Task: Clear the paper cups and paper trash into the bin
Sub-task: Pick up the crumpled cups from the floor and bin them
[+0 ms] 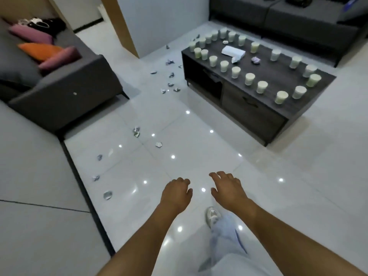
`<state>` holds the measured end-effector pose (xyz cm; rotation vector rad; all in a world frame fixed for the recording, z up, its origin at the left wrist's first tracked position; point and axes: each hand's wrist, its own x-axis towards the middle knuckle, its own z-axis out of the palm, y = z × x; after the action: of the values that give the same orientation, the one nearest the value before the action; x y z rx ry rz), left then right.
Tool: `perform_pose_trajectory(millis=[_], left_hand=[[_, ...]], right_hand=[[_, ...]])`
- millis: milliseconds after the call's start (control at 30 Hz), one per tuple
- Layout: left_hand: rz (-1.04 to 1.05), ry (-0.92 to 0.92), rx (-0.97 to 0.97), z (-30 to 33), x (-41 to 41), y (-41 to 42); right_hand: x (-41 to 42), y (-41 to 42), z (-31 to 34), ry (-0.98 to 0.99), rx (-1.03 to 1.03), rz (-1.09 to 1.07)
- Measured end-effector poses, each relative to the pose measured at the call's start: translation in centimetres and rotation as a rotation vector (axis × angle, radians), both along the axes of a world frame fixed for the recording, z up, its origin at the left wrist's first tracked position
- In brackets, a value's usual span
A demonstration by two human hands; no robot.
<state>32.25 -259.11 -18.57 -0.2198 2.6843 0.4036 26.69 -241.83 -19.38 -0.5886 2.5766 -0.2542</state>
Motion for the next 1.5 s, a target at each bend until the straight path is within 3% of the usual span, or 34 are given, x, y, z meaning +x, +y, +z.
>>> perform_pose_trajectory(millis=[233, 433, 1000, 1500], left_hand=[[0.316, -0.017, 0.031, 0.2, -6.5, -6.6], [0.551, -0.060, 0.062, -0.5, -7.2, -13.3], [0.948, -0.079, 0.110, -3.3, -5.6, -40.3], [1.396, -0.162, 0.217, -8.9, -5.5, -52.1]], right_hand=[[-11.6, -7.7, 0.1, 0.004, 0.009, 0.225], [-16.1, -16.5, -0.3, -0.017, 0.024, 0.431], [-17.3, -50.3, -2.7, -0.050, 0.024, 0.817], [-19.8, -69.9, -8.7, -0.183, 0.114, 1.179]])
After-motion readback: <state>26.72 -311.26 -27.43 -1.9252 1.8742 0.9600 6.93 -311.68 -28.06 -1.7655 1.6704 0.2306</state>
